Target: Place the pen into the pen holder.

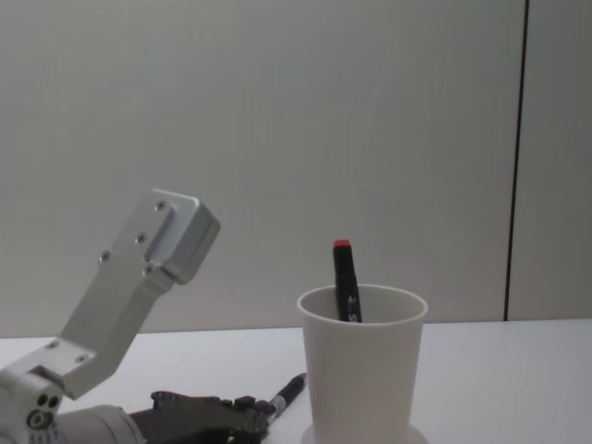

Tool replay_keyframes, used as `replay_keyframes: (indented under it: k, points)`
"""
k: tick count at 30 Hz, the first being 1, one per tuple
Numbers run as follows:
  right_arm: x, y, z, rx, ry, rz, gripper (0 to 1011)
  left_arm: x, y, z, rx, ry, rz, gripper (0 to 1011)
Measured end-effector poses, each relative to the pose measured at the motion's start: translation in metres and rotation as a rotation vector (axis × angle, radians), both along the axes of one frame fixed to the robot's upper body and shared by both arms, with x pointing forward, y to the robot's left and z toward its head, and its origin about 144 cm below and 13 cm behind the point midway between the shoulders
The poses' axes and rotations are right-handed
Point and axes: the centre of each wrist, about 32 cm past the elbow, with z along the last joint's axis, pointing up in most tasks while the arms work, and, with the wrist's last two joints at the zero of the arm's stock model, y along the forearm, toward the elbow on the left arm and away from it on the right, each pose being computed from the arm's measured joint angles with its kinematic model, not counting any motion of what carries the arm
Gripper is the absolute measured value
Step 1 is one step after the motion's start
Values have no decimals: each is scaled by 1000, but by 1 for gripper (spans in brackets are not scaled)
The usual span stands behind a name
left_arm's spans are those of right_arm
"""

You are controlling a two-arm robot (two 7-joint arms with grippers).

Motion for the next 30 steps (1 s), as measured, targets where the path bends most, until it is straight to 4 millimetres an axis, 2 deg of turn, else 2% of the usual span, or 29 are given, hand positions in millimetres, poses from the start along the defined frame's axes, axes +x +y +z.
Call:
replay_keyframes:
  k: [11, 30]
  points:
    - [0, 0, 0, 0, 0, 0, 1001, 0, 0, 0, -1, -1, 0, 0]
    - [0, 0, 0, 0, 0, 0, 1002, 0, 0, 0, 0, 0, 0, 0]
